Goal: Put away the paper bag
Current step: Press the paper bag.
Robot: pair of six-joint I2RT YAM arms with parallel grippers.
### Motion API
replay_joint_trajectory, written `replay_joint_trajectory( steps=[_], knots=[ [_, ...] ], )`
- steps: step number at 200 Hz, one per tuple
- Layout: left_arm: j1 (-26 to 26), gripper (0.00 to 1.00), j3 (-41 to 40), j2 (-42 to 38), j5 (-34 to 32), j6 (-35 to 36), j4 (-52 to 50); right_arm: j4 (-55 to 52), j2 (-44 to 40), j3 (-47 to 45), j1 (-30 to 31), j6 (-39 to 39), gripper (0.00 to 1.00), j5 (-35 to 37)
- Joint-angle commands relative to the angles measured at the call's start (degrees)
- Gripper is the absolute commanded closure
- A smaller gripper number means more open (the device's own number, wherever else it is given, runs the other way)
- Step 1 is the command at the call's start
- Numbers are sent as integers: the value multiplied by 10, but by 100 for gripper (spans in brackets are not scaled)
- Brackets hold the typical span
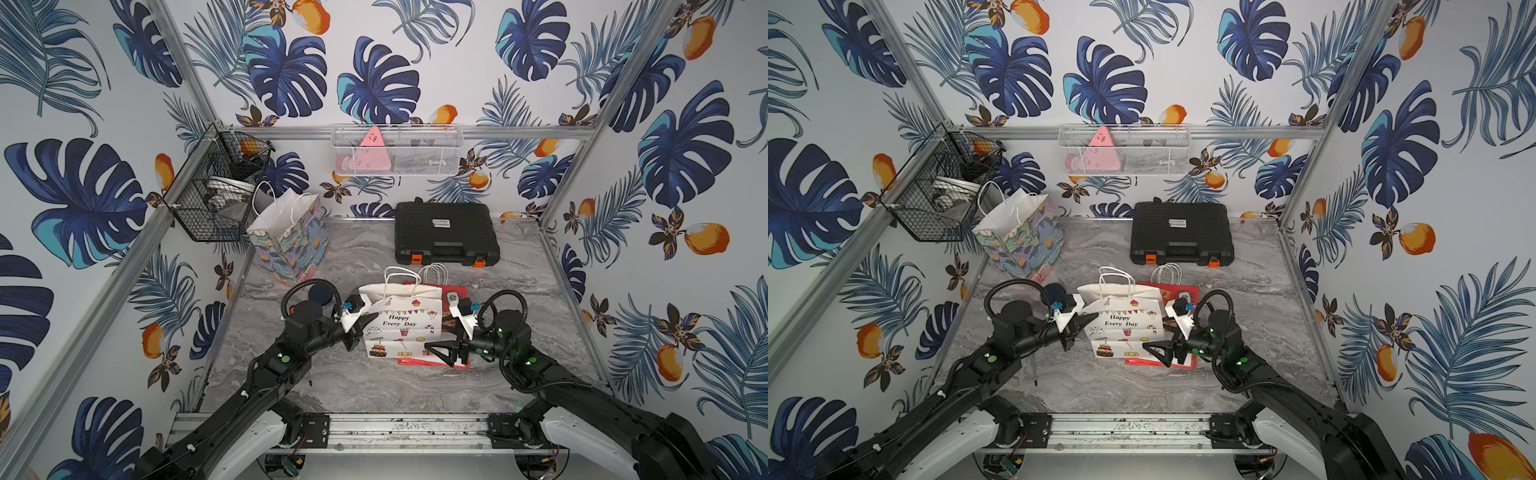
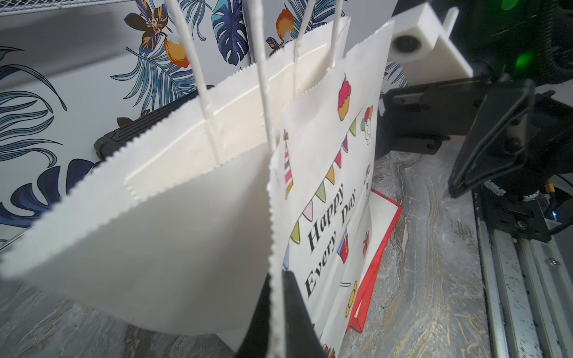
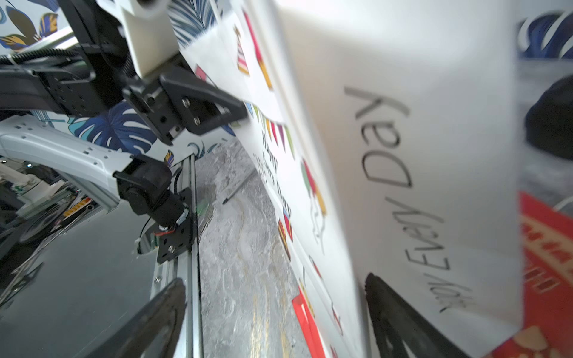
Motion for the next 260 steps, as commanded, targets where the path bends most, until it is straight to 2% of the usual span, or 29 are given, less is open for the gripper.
replay_joint_trajectory(
  steps=[1, 23, 37, 66, 116, 141, 170, 206, 227, 260],
  knots=[
    [1, 92, 1, 0, 6, 6, 15, -56, -66, 16, 0, -62, 5, 146],
    [2, 92, 0, 1, 8, 7, 17, -136, -85, 58, -1, -129, 0, 250],
    [1, 92, -2, 3, 11, 7, 20, -178, -65, 94, -4, -165, 0, 260],
    [1, 92, -4, 0, 12, 6, 18, -267, 4, 166, -19, -232, 0, 162],
    [1, 91, -7, -1, 16, 3, 17, -253, 84, 223, -99, -230, 0, 10],
    [2, 91, -8, 0, 19, 1, 19, -253, 127, 253, -110, -248, 0, -96],
    [2, 91, -9, 4, 24, -8, 25, -240, 187, 284, -109, -260, 1, -185],
    [1, 91, -9, 8, 19, -20, 35, -195, 226, 278, -107, -261, 15, -237],
    [1, 89, -11, 14, 22, -37, 50, -146, 231, 263, -103, -243, 26, -232],
    [2, 84, -4, 25, 21, -56, 59, -136, 250, 266, -88, -247, 44, -211]
  ],
)
